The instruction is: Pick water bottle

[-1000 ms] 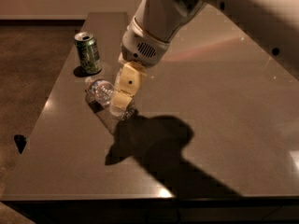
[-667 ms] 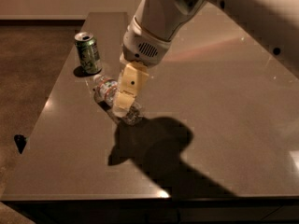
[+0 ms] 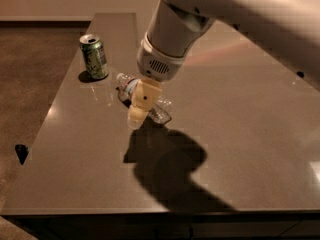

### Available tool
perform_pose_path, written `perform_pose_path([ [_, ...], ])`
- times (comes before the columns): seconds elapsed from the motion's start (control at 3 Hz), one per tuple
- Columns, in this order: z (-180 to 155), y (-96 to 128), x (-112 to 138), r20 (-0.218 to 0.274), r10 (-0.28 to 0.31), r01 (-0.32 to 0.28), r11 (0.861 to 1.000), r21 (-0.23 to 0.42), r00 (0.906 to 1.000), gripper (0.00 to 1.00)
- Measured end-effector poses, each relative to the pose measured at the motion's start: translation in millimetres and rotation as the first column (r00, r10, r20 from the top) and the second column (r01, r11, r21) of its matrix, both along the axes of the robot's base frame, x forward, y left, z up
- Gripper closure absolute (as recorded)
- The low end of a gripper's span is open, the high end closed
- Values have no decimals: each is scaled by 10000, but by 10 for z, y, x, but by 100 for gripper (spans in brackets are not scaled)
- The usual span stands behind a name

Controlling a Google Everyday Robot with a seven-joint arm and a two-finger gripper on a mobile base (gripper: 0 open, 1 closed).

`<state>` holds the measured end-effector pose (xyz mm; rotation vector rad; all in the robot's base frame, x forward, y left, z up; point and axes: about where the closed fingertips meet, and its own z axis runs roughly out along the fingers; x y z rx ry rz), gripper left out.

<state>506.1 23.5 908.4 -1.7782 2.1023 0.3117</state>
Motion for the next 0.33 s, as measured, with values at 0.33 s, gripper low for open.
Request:
perform_pose_path([
  [0.33, -5, 0, 18, 54, -76, 76, 10000, -6, 10000, 0],
])
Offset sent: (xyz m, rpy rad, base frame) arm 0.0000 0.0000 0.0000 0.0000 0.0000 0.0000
